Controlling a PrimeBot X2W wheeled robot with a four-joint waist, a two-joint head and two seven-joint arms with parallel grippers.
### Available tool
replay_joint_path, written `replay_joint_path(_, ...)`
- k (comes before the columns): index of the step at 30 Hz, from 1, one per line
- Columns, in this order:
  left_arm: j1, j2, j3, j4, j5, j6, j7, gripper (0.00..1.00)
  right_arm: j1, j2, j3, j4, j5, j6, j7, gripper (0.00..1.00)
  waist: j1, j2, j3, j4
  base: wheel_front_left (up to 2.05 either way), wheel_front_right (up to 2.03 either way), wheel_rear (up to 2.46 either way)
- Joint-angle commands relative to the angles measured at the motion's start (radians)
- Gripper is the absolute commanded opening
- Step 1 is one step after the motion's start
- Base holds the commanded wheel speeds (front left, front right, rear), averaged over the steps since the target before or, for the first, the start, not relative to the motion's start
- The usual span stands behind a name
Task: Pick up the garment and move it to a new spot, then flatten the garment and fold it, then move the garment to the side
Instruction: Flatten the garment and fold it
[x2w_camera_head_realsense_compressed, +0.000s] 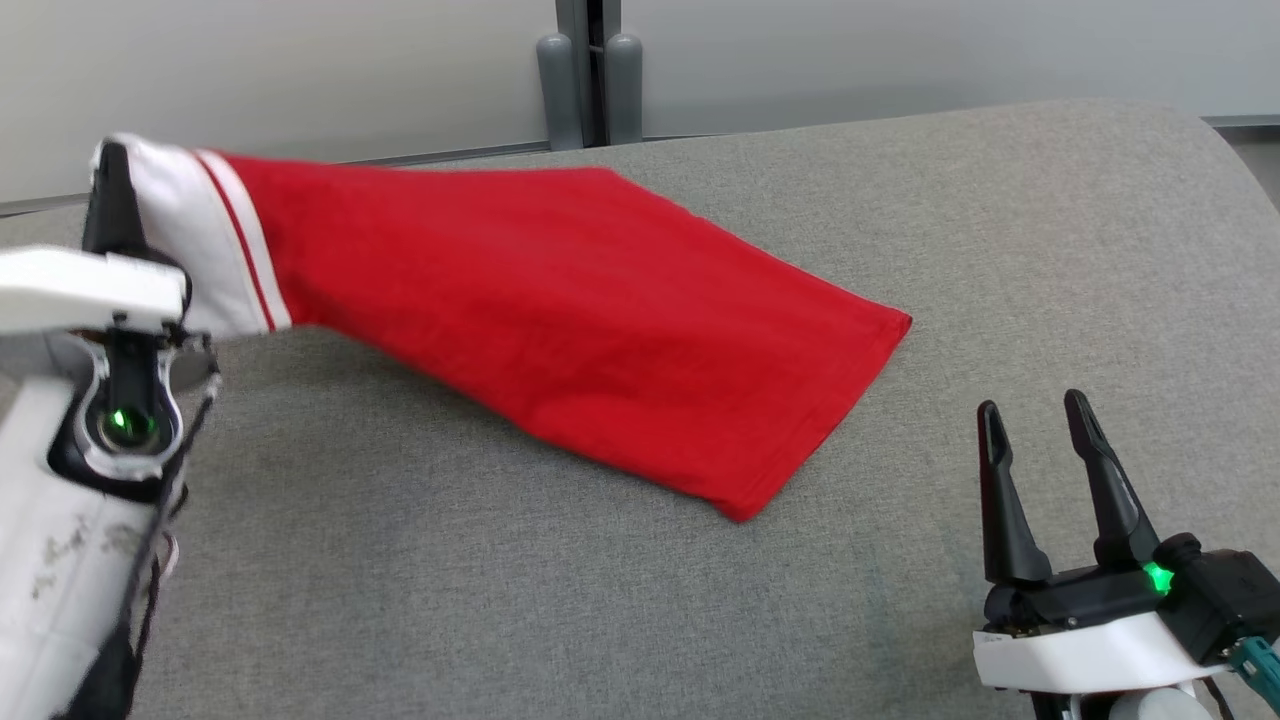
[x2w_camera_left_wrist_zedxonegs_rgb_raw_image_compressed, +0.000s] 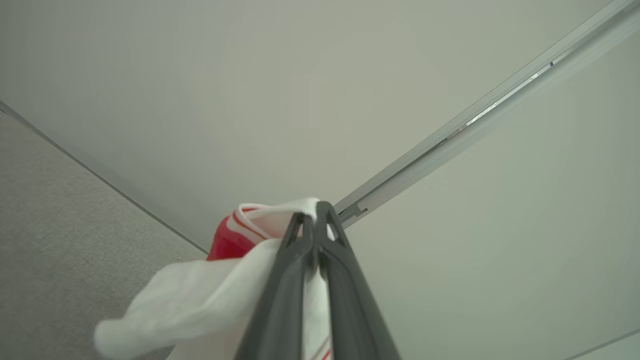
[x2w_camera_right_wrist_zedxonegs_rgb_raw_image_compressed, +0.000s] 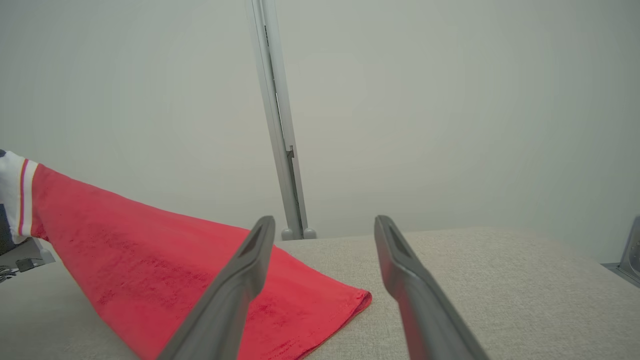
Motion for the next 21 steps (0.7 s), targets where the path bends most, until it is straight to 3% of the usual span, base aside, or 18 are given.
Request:
replay_joint_path(1,0.087,-0.007,0.013,-0.001,0.017,-0.002,0.001,0.0,0.004,-0.003,0.007,0.014,0.001,0.0,0.0,1.0,0.0,0.0,-0.005,0.001,0.0,0.0,0.0)
replay_joint_path(6,0.31,0.03,0.008,-0.048,0.039,0.042,0.0,0.0,0.008,-0.002,0.018,0.042,0.004,0.0,0.0,1.0,0.0,0.0,-0.007,0.005,0.0,0.0,0.0)
replay_joint_path(12,0.537,0.086,-0.086,-0.197,0.089,0.078,0.027,0.0,0.017,-0.002,0.015,0.062,-0.003,0.0,0.0,1.0,0.0,0.0,0.011,0.051,0.0,0.0,0.0)
replay_joint_path(17,0.601,0.142,-0.12,-0.322,0.153,0.11,0.024,0.0,0.005,-0.002,0.036,0.1,0.002,0.0,-0.001,1.0,0.0,0.0,0.021,0.095,0.0,0.0,0.0)
replay_joint_path(21,0.613,0.161,-0.069,-0.431,0.238,0.138,0.004,0.0,-0.013,-0.002,0.122,0.226,0.078,0.0,-0.001,1.0,0.0,0.0,0.021,0.145,0.0,0.0,0.0)
